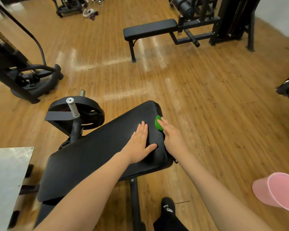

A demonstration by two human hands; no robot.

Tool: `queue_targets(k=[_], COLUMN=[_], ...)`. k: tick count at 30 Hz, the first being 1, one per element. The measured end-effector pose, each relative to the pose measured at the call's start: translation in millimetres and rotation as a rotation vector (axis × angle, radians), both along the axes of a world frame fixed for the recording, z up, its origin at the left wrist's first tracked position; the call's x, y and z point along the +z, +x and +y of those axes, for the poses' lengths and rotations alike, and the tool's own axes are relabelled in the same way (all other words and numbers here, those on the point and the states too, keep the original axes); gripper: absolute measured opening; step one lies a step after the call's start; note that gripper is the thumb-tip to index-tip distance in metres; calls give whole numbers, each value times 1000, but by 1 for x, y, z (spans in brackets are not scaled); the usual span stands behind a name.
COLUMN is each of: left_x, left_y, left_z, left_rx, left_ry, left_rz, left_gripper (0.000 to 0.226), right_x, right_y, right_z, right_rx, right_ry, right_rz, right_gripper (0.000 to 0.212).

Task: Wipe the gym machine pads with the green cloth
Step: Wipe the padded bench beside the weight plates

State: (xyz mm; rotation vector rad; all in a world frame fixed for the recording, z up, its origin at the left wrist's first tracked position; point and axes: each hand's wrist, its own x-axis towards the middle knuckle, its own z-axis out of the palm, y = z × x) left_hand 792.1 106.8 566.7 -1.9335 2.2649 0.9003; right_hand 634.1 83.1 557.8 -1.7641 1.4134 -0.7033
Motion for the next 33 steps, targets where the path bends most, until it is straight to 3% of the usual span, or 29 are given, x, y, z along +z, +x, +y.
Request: queue_targets(k=[6,14,21,33], left_x=[-1,-34,-60,-96], left_y=[2,57,60,53], left_z=[25,101,109,112], left_rx=[3,-130,-76,18], left_ry=[-41,-104,-310,-613], left_rz=[61,-88,-44,42], left_gripper=[79,76,73,68], right_x=[-3,-16,-41,-99], right_y=[3,24,40,60], right_z=[41,118,136,107], right_rx=[-158,-408,-517,-647], right_ry=[-13,-179,-298,-917], right_rz=[-35,34,76,-53], right_gripper=[53,59,67,46])
